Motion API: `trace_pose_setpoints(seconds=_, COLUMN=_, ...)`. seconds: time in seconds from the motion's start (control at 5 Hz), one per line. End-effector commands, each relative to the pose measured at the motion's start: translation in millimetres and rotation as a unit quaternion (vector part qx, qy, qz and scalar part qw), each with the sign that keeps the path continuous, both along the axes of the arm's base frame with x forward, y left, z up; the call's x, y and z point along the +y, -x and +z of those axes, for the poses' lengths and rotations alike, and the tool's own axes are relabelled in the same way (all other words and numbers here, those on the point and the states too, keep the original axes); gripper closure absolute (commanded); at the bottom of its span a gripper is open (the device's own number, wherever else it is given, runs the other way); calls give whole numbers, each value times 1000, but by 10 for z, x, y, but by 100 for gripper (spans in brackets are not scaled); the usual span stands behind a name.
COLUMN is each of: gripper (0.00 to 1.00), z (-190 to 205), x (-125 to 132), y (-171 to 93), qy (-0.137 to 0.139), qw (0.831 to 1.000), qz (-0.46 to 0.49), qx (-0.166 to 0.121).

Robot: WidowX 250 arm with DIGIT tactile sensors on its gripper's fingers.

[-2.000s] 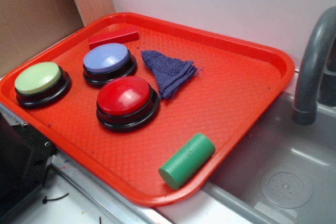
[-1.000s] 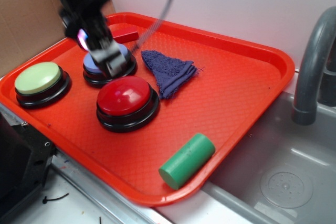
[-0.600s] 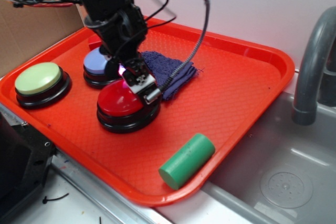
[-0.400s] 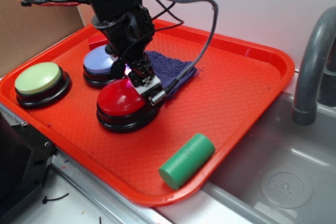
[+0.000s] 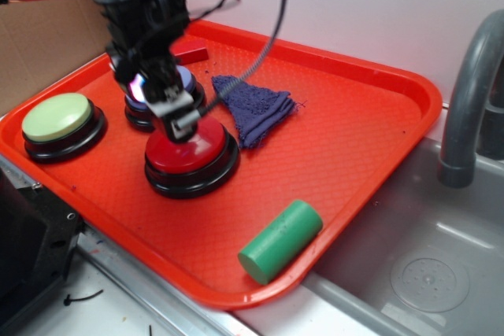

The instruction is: Push the red button.

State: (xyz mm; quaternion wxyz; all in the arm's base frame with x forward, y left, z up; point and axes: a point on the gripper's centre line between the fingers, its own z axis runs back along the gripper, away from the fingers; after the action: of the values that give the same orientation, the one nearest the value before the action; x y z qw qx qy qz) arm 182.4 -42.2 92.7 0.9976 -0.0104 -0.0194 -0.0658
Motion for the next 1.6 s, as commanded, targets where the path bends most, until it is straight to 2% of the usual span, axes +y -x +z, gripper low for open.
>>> trace_pose_setpoints(seconds=0.0, gripper=0, z=335, x=20, y=-74, qy=28, qw=999, qz=36, qx=-11)
trace_pose_setpoints(seconds=0.2, gripper=0, z=510, x=16, y=11, qy=-16, qw=995, qz=81, qx=-54)
trace_pose_setpoints(seconds=0.4, gripper=0, z=619, x=23, y=24, qy=-27, qw=994, qz=87, qx=-57)
trace_pose_setpoints(seconds=1.0, gripper=0, z=847, x=106, y=43, qy=-18, qw=992, qz=106, qx=-68)
trace_pose_setpoints(seconds=1.4, gripper=0, z=972, x=164, y=39, qy=-26, qw=989, qz=121, qx=-76)
